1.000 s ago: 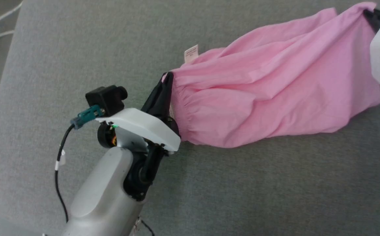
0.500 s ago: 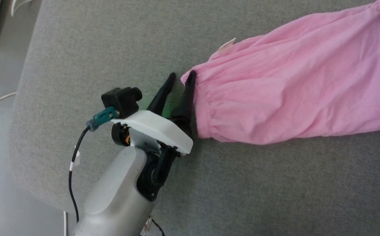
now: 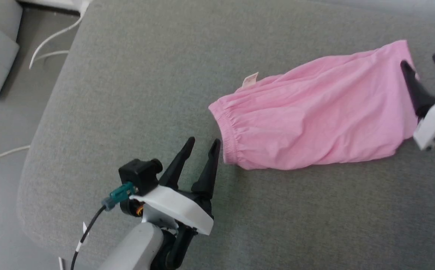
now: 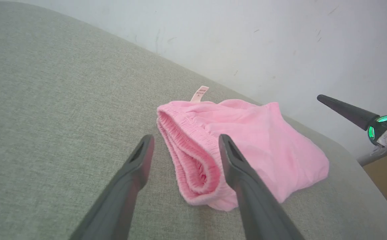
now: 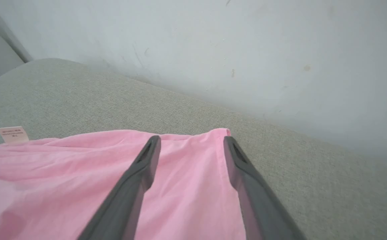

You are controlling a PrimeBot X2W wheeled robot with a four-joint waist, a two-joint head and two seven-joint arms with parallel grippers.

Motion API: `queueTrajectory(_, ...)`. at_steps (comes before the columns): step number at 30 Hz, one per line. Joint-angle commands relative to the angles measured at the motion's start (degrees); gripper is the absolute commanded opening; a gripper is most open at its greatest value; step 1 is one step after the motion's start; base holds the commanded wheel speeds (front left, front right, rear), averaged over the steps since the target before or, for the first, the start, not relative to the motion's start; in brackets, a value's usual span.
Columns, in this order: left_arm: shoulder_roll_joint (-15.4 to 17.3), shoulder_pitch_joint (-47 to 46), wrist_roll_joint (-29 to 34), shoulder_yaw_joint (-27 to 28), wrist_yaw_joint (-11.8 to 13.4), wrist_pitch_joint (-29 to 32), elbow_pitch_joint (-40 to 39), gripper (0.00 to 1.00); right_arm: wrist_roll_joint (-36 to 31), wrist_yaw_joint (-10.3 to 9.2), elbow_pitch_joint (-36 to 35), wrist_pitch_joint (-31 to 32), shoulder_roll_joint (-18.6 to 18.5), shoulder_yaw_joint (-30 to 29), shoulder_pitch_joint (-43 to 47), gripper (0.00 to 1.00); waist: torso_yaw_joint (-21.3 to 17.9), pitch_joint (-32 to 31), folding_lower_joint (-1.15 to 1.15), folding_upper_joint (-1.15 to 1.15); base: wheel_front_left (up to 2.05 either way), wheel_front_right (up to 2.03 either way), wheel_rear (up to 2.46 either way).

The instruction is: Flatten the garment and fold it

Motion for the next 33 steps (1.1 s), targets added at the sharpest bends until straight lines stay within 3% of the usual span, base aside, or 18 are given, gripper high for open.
queueTrajectory(1, 0.11, 0.75, 0.68, -0.18, 0.46, -0.11, 0.05, 1.0, -0.63, -0.06, -1.64, -1.09, 1.76, -1.56, 2.84, 1.0, -3.86, -5.98, 0.02, 0.0, 0.0, 0.0, 0.0)
queueTrajectory(7, -0.87, 1.04, 1.63, -1.3, 1.57, -0.27, 4.59, 1.0, -4.53, -0.06, -10.98, -4.47, 11.94, -8.97, 14.74, 1.0, -6.39, -6.91, 0.02, 0.0, 0.0, 0.0, 0.0)
queueTrajectory(12, -2.16, -1.0, 2.09, -0.95, 4.62, 1.12, 11.08, 1.0, -6.55, -0.06, -14.83, -5.23, 18.08, -10.53, 19.6, 1.0, -8.35, -6.42, 0.02, 0.0, 0.0, 0.0, 0.0)
queueTrajectory(18, -3.32, -2.81, 1.38, -0.86, 8.31, 5.73, 17.94, 1.0, -7.37, -0.06, -15.28, -5.45, 20.27, -10.11, 20.83, 1.0, -10.05, -5.57, 0.02, 0.0, 0.0, 0.0, 0.0)
queueTrajectory(24, -4.15, -2.78, -0.75, -2.99, 8.81, 14.25, 21.1, 1.0, -9.46, -0.06, -13.7, -4.54, 20.81, -10.15, 19.5, 1.0, -10.45, -5.05, 0.02, 0.0, 0.0, 0.0, 0.0)
queueTrajectory(25, -4.19, -2.85, -0.91, -3.15, 8.5, 14.58, 20.88, 0.3, -9.91, -0.06, -13.23, -4.21, 20.86, -10.32, 19.09, 1.0, -10.34, -4.96, 0.02, 0.0, 0.0, 0.0, 0.0)
queueTrajectory(26, -4.24, -2.88, -1.14, -3.17, 8.17, 14.66, 20.63, 0.0, -10.22, -0.06, -12.74, -3.99, 20.91, -10.54, 18.58, 1.0, -10.22, -4.87, 0.02, 0.0, 0.0, 0.0, 0.0)
queueTrajectory(33, -4.48, -3.66, -1.06, -3.73, 6.97, 14.11, 19.37, 0.0, -13.45, -0.06, -5.3, -1.83, 21.22, -13.56, 11.9, 1.0, -8.83, -3.89, 0.02, 0.0, 0.0, 0.0, 0.0)
